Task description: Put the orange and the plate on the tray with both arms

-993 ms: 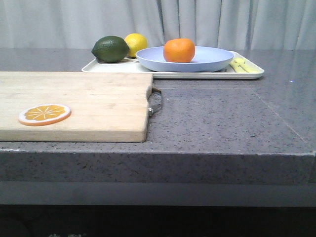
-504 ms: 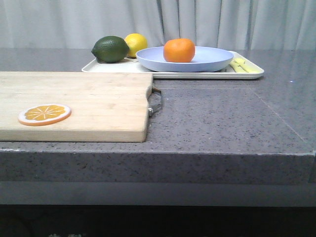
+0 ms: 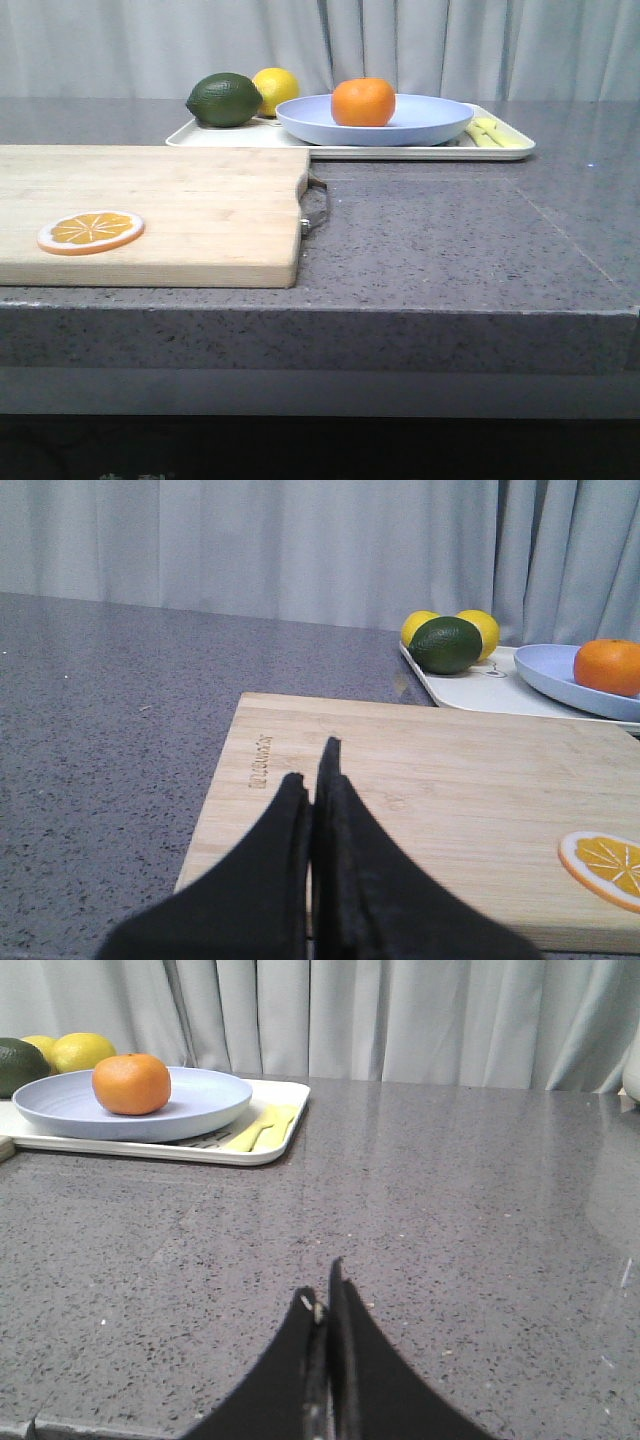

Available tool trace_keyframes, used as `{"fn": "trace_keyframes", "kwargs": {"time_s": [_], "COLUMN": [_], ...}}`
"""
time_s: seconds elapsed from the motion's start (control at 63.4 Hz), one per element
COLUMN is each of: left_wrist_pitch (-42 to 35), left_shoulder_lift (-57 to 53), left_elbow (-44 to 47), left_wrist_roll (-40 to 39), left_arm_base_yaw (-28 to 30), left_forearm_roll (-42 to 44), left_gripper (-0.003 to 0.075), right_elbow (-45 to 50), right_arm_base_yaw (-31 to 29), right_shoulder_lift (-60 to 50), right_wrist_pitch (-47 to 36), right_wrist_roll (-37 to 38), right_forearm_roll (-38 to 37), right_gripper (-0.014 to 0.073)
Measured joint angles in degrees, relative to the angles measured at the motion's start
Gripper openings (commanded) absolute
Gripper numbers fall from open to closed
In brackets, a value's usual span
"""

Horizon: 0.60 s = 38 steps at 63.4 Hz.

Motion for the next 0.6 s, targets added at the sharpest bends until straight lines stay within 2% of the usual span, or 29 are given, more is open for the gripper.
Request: {"fn": "trace_keyframes", "kwargs": {"time_s": [0.599], "left_wrist_pitch": [0.0], "left_shoulder_lift": [0.0], "left_elbow": [0.0], "left_wrist_roll": [0.0], "left_arm_base_yaw": [0.0], "left_forearm_roll": [0.0], "left_gripper": [-0.0018], "right_elbow": [0.0], "right_arm_base_yaw": [-1.4], "right_shoulder_lift": [0.0], "right_wrist_pitch": [0.0], "right_wrist_roll": [-0.1], "right_forearm_roll": [0.0], "right_gripper": [-0.0064]}}
